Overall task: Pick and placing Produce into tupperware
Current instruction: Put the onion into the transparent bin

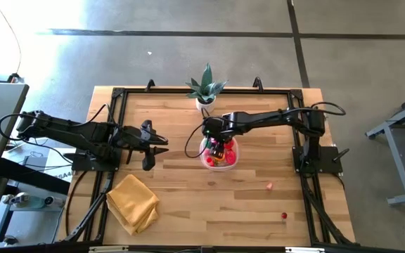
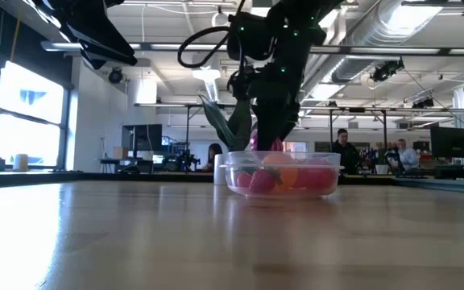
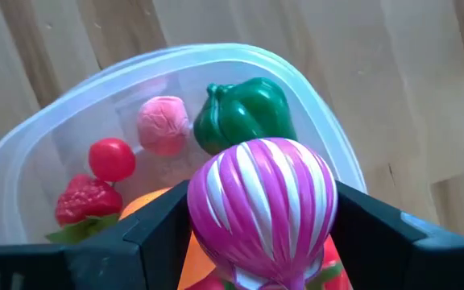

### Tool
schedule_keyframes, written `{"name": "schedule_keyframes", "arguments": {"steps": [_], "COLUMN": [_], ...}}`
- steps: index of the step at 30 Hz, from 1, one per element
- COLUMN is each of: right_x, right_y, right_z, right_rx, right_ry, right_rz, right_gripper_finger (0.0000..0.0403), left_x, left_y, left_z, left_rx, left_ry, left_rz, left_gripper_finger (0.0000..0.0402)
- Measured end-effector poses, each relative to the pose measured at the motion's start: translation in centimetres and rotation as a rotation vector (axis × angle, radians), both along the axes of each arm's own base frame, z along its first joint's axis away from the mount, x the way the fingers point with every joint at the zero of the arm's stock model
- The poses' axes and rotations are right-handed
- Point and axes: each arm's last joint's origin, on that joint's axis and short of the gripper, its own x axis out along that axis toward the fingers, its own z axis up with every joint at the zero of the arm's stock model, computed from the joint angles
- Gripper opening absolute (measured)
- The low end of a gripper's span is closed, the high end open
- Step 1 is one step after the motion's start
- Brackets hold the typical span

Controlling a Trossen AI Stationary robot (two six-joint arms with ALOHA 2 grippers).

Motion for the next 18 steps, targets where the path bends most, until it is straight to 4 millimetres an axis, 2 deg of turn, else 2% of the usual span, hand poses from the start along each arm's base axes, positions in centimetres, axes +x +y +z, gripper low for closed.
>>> {"name": "schedule_keyframes", "arguments": {"steps": [18], "right_x": [0.02], "right_y": [0.05], "right_z": [-0.16], "right_rx": [-0.022], "right_ry": [-0.003], "right_rz": [0.049], "right_gripper_finger": [0.0259], "left_x": [0.0], "left_y": [0.0], "left_z": [0.0], "left_rx": [0.0], "left_ry": [0.0], "left_rz": [0.0], "left_gripper_finger": [0.0106]}}
